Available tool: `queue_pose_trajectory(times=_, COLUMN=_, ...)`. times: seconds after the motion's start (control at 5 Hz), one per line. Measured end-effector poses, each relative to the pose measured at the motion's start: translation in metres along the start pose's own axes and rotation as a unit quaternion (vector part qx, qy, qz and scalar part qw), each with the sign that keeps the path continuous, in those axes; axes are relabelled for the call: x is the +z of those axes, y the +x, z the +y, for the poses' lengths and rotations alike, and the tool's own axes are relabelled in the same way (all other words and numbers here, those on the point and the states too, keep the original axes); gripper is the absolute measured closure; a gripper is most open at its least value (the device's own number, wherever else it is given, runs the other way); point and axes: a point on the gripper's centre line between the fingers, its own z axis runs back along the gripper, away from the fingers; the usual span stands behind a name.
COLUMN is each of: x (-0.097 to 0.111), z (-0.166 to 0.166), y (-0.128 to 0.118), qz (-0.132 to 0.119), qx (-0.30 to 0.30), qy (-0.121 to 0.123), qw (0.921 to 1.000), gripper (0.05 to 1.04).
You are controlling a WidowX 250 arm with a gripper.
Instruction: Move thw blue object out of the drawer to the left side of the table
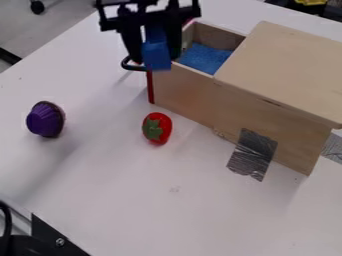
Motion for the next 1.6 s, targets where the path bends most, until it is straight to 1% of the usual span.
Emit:
queue_pose_trajectory(times=0.2, x=-0.01, z=0.013, y=-0.016, qz=0.013, qx=0.005, qy=0.008, qw=0.9999, gripper=0.513)
queue_pose_trajectory(times=0.4, x=-0.025, z=0.028, y=-0.03, qz=0.03, qx=0.011, qy=0.019, qw=0.9993, gripper=0.513)
queue_pose_trajectory(times=0.6, x=-0.037, z=0.042, y=-0.038, qz=0.04, qx=0.021, qy=0.025, qw=0.9987, gripper=0.513)
queue_pose_trajectory(times=0.8, x=-0.045, z=0.061, y=-0.039, qz=0.041, qx=0.046, qy=0.027, qw=0.9977, gripper=0.513)
queue_pose_trajectory(times=1.0, x=-0.05, z=0.075, y=-0.037, qz=0.035, qx=0.063, qy=0.028, qw=0.997, gripper=0.513)
queue_pose_trajectory(times=1.2, x=-0.054, z=0.094, y=-0.039, qz=0.034, qx=0.094, qy=0.035, qw=0.9944, gripper=0.513)
queue_pose_trajectory(times=1.4, x=-0.062, z=0.103, y=-0.04, qz=0.024, qx=0.108, qy=0.034, qw=0.9933, gripper=0.513)
queue_pose_trajectory(times=1.6, x=-0.073, z=0.107, y=-0.038, qz=0.012, qx=0.116, qy=0.037, qw=0.9925, gripper=0.513)
